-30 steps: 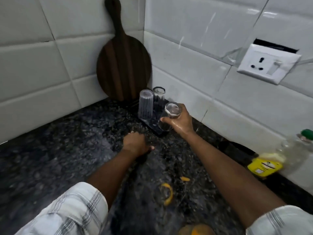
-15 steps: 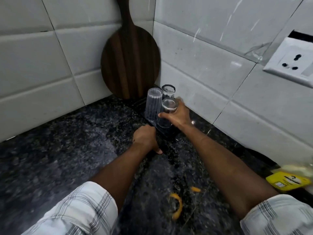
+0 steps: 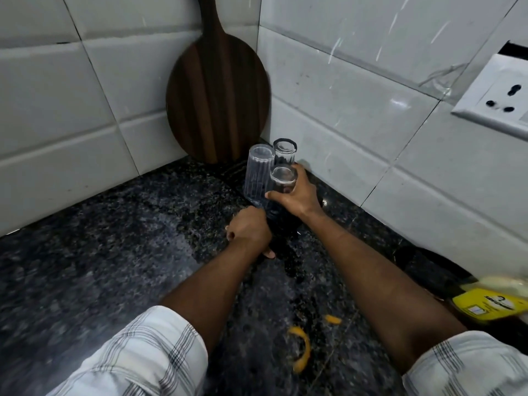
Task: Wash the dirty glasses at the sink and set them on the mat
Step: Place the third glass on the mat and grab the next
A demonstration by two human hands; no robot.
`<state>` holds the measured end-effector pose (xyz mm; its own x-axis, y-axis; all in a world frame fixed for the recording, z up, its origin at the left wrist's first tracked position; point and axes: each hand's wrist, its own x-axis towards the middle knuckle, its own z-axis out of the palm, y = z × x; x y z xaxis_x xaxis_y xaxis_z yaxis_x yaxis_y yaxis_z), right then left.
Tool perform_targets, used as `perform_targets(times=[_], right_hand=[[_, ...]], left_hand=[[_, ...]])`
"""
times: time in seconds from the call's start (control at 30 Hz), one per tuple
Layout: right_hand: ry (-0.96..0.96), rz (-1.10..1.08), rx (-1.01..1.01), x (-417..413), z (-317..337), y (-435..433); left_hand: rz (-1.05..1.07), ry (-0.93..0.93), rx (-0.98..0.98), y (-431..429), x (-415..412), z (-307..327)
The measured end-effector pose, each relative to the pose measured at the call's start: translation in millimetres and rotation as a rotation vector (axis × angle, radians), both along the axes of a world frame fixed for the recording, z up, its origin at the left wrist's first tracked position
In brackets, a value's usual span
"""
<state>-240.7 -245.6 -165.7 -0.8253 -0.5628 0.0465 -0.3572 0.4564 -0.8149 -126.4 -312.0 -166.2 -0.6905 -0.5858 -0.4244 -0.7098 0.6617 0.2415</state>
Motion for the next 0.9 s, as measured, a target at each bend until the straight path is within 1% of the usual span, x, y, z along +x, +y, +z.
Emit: perform_targets(times=[0.1,0.2,0.3,0.37,0.47,0.5,0.57,0.67,0.73,0.8,0.9], right_hand=[[-0.034,-0.003,0.066,1,0,0],[-0.058,0.026,0.122,6,10,7],[-0.024,0.027,0.132,18,22,32],[-0.059,0.043,0.157,28,30,52],[-0.154,0.170,0.318,51,50,97],[-0.188,0.232,0.341,60,54,114],[-0.241,0.337,0.323,81,59,144],[-0.320,0.416,0.258,122,60,196],[-0.355,0.428,0.227,148,57,225],[-0.377,0.406,0.219,170,51,251],[-0.426,0.348,0.147,196,40,275]], left_hand=[[0.007,-0.034,-0.003,11,0,5],[-0.068,-0.036,-0.092,26,8,9],[-0.133,0.078,-0.158,48,27,16],[-0.162,0.148,-0.155,64,40,23],[-0.186,0.248,-0.144,97,69,43],[-0.188,0.281,-0.130,106,79,50],[-0.193,0.328,-0.066,117,98,64],[-0.254,0.332,0.055,140,133,79],[-0.270,0.329,0.190,157,157,80],[-0.300,0.276,0.299,174,177,73],[-0.348,0.162,0.315,195,193,58]])
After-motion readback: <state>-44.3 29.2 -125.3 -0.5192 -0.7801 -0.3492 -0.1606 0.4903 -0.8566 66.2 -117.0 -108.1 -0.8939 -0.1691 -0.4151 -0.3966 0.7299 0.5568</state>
